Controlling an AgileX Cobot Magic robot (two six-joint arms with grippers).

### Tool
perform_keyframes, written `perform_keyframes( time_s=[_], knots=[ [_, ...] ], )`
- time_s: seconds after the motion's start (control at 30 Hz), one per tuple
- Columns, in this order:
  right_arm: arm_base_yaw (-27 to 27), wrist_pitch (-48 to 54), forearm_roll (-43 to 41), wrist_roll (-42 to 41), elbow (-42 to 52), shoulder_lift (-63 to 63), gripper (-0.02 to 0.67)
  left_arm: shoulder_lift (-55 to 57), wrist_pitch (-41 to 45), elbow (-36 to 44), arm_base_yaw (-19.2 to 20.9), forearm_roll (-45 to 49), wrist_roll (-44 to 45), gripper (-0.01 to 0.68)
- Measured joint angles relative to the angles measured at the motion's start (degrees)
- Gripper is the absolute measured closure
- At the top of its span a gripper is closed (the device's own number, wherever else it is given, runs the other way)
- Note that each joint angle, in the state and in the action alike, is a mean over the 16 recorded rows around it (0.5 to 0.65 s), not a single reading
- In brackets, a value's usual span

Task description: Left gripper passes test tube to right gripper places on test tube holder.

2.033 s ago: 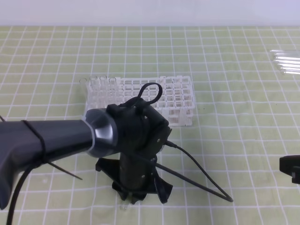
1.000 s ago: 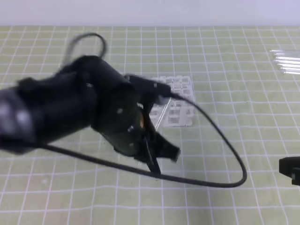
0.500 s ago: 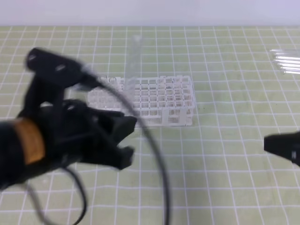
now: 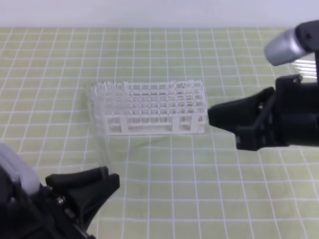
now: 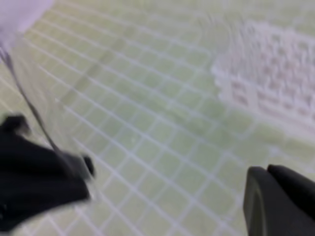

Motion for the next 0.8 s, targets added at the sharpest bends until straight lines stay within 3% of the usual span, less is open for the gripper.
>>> perform_keyframes(
  time_s=[0.23, 0.53, 0.8],
  knots=[
    [12.43, -18.73, -2.91, -3.60, 2.46, -1.03, 0.651, 0.16, -6.61, 3.78, -0.03, 0.96, 0.88, 0.668],
    [27.85, -46.97, -3.73, -8.52, 12.93, -3.78, 0.651, 1.24, -7.70, 4.12, -0.04, -0.06, 2.72, 0.668],
    [34.90, -56.81, -4.21, -8.08, 15.73, -1.67, 0.644, 3.36, -8.06, 4.12, -0.03, -0.40, 3.91, 0.667]
  ],
)
